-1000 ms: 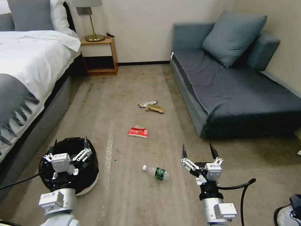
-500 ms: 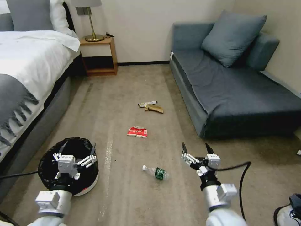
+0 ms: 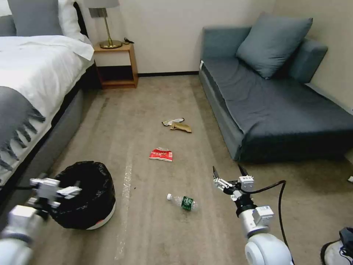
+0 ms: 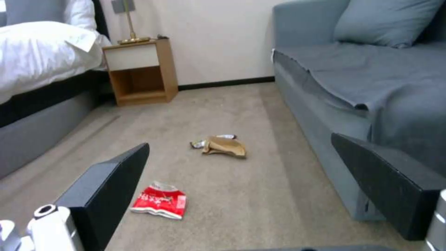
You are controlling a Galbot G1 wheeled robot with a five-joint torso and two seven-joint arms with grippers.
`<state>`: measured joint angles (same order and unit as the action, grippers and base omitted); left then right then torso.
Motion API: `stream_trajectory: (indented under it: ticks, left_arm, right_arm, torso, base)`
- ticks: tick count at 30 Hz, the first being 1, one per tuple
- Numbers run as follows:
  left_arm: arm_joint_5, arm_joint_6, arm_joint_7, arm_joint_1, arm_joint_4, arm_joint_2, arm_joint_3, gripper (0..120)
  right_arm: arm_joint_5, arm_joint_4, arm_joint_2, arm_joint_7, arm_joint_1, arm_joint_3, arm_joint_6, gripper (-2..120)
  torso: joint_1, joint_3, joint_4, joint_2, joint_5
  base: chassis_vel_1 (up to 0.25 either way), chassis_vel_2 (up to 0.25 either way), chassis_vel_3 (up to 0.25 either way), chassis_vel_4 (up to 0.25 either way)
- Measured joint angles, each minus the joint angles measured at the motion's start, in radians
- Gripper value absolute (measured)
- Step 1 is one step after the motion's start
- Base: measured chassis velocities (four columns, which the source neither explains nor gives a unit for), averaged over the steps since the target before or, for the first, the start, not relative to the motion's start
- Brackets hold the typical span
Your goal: Pick up the trash bin, then pick up the garbage on the floor and place it into the trash bin.
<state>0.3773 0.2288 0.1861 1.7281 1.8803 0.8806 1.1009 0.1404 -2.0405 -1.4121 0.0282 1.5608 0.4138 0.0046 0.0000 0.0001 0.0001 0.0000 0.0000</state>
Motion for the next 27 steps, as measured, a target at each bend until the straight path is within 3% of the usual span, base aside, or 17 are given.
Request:
stream_trajectory:
  ticks: [1,2,3,10,11,14,18,27]
  left_arm:
    - [0.005,0.007,0.007,-0.006,-0.016,-0.011,0.002,100]
    - [0.029,0.049,0.053,-0.06,-0.148,-0.09,-0.034,100]
    - [0.04,0.064,0.064,-0.081,-0.188,-0.11,-0.06,100]
    - [0.035,0.096,0.093,-0.198,-0.323,-0.169,-0.129,100]
    - [0.035,0.096,0.093,-0.198,-0.323,-0.169,-0.129,100]
    - [0.019,0.136,0.095,-0.276,-0.401,-0.185,-0.151,100]
    - [0.031,0.148,0.121,-0.292,-0.431,-0.184,-0.165,100]
    - [0.106,0.147,0.169,-0.295,-0.43,-0.155,-0.185,100]
  right_arm:
    - [0.001,0.001,0.0,0.0,-0.001,0.0,0.0,100]
    - [0.014,0.004,0.006,0.001,-0.002,0.008,0.003,100]
    - [0.017,0.004,0.009,0.002,0.0,0.012,0.003,100]
    - [0.02,-0.005,0.015,0.003,0.017,0.026,0.004,100]
    - [0.02,-0.005,0.015,0.003,0.017,0.026,0.004,100]
    - [0.011,-0.007,0.006,0.005,0.026,0.031,0.004,100]
    - [0.004,-0.013,-0.003,0.007,0.028,0.03,-0.001,100]
    - [-0.023,-0.019,-0.022,0.011,0.033,0.016,-0.005,100]
  torso:
    - [0.0,0.0,0.0,0.0,-0.0001]
    - [0.0,0.0,0.0001,0.0,-0.0002]
    - [0.0,0.0,-0.0001,0.0,-0.0005]
    - [0.0,0.0,0.0,0.0,-0.0001]
    - [0.0,0.0,0.0,0.0,-0.0001]
    - [0.0,0.0,-0.0004,0.0,0.0]
    - [0.0,0.0,0.0002,0.0,0.0]
    - [0.0,0.0,0.0,0.0,0.0]
  base:
    - [0.0,0.0,0.0,0.0]
    - [0.0,0.0,0.0,0.0]
    - [0.0,0.0,0.0,0.0]
    - [0.0,0.0,0.0,0.0]
    - [0.0,0.0,0.0,0.0]
    - [0.0,0.0,0.0,0.0]
    - [0.0,0.0,0.0,0.0]
    - [0.0,0.0,0.0,0.0]
